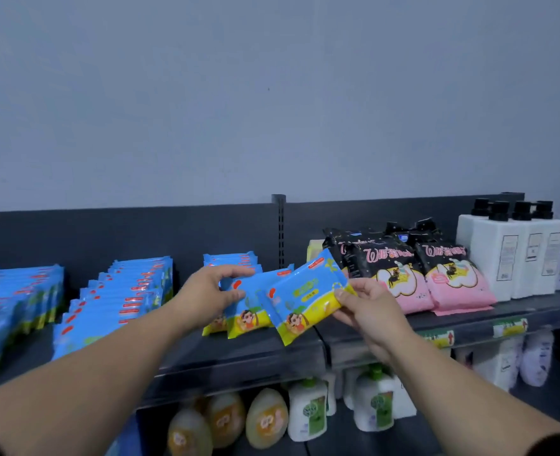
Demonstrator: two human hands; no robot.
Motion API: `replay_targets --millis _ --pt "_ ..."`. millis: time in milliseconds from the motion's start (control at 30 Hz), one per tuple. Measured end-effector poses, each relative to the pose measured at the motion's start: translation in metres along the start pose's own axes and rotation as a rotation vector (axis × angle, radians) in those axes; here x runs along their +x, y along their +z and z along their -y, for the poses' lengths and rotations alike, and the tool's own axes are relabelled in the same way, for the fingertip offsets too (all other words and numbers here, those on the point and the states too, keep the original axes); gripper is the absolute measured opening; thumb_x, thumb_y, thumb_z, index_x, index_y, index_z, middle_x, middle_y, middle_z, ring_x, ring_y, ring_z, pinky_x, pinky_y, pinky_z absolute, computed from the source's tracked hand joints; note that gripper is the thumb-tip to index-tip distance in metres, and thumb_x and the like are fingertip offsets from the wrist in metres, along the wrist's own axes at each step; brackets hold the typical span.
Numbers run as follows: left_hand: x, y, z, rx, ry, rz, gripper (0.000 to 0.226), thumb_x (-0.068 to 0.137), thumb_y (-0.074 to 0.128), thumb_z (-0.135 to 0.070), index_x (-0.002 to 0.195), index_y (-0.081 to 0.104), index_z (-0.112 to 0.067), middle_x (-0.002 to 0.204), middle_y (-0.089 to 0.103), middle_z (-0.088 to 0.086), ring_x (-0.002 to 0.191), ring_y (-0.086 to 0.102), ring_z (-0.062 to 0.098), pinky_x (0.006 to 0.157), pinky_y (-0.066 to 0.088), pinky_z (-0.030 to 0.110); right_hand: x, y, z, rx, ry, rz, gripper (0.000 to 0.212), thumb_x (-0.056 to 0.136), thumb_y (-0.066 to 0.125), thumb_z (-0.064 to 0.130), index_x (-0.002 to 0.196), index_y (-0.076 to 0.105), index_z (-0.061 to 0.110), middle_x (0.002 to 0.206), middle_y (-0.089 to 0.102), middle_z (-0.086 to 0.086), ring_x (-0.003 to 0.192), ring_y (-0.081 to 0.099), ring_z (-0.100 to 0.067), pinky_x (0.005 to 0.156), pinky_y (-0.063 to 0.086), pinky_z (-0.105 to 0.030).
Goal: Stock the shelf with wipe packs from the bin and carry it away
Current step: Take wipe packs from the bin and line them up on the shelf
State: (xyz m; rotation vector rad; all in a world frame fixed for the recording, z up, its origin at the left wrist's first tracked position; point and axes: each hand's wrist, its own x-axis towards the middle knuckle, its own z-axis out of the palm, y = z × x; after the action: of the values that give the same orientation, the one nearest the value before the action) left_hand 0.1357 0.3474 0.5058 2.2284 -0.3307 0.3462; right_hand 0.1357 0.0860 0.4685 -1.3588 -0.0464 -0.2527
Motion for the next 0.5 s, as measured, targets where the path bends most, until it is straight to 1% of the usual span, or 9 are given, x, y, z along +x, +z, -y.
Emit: replay_targets --millis 33,67,133,200,267,367,400,433,500 --pt "0.005 -0.005 0.009 0.028 -0.016 0.006 0.032 0.088 0.067 -0.015 0.111 0.066 -0.037 0.117 0.064 -0.006 0.078 0.063 0.012 0.056 0.042 0.014 0.004 0.010 -0.002 0.016 0.002 -0.006 0.012 0.092 0.058 0.000 0.102 0.054 0.005 0.103 0.069 -0.010 0.091 0.067 -0.021 0.075 0.057 -0.032" --pt "0.009 -0.009 0.016 0.050 -0.029 0.017 0.031 0.088 0.067 -0.015 0.111 0.066 -0.036 0.123 0.061 -0.007 0.090 0.062 0.012 0.063 0.042 0.012 0.007 0.018 -0.005 0.028 0.005 -0.013 0.011 0.092 0.057 -0.001 0.097 0.054 0.008 0.100 0.068 -0.008 0.090 0.066 -0.021 0.076 0.057 -0.033" --pt "0.019 -0.014 0.032 0.071 -0.054 0.052 0.031 0.088 0.067 -0.015 0.111 0.065 -0.036 0.128 0.058 -0.008 0.104 0.057 0.007 0.077 0.042 0.014 0.014 0.036 -0.015 0.033 0.016 -0.031 0.012 0.091 0.058 -0.001 0.092 0.053 0.010 0.098 0.067 -0.009 0.086 0.066 -0.020 0.073 0.056 -0.033" --pt "0.027 -0.017 0.045 0.119 -0.073 0.066 0.030 0.090 0.065 -0.015 0.111 0.065 -0.035 0.131 0.056 -0.007 0.112 0.054 0.008 0.084 0.040 0.017 0.022 0.052 -0.029 -0.005 0.030 -0.053 0.012 0.090 0.059 -0.001 0.094 0.054 0.009 0.103 0.067 -0.013 0.084 0.067 -0.020 0.066 0.057 -0.029" --pt "0.034 -0.018 0.056 0.156 -0.100 0.058 0.029 0.092 0.061 -0.013 0.113 0.065 -0.032 0.133 0.054 -0.005 0.117 0.052 0.010 0.086 0.039 0.018 0.028 0.067 -0.042 -0.073 0.036 -0.088 0.013 0.089 0.061 0.000 0.091 0.053 0.010 0.104 0.065 -0.015 0.083 0.067 -0.021 0.063 0.058 -0.026" --pt "0.040 -0.016 0.061 0.187 -0.144 0.059 0.027 0.097 0.052 -0.024 0.122 0.060 -0.026 0.130 0.055 -0.003 0.112 0.054 0.013 0.088 0.042 0.022 0.031 0.083 -0.052 -0.331 -0.006 -0.133 0.015 0.086 0.066 0.006 0.085 0.052 0.012 0.095 0.064 -0.013 0.075 0.064 -0.018 0.060 0.054 -0.025" --pt "0.039 -0.014 0.061 0.202 -0.152 0.073 0.033 0.096 0.052 -0.033 0.127 0.056 -0.024 0.132 0.054 -0.001 0.113 0.053 0.014 0.091 0.043 0.024 0.032 0.086 -0.052 -0.478 -0.027 -0.138 0.015 0.085 0.067 0.011 0.084 0.053 0.014 0.091 0.063 -0.008 0.074 0.061 -0.016 0.061 0.050 -0.025" --pt "0.039 -0.012 0.062 0.230 -0.149 0.112 0.047 0.092 0.056 -0.042 0.134 0.050 -0.023 0.137 0.050 0.000 0.118 0.051 0.016 0.096 0.042 0.027 0.033 0.088 -0.052 -0.621 -0.044 -0.131 0.016 0.084 0.068 0.016 0.083 0.052 0.016 0.086 0.061 -0.002 0.074 0.058 -0.014 0.063 0.046 -0.024" --pt "0.036 -0.005 0.066 0.354 -0.119 0.226 0.084 0.077 0.068 -0.055 0.146 0.031 -0.025 0.147 0.033 -0.001 0.131 0.040 0.018 0.107 0.036 0.031 0.035 0.092 -0.054 -0.787 -0.047 -0.098 0.019 0.082 0.070 0.021 0.081 0.051 0.019 0.079 0.057 0.005 0.074 0.053 -0.012 0.063 0.041 -0.025"
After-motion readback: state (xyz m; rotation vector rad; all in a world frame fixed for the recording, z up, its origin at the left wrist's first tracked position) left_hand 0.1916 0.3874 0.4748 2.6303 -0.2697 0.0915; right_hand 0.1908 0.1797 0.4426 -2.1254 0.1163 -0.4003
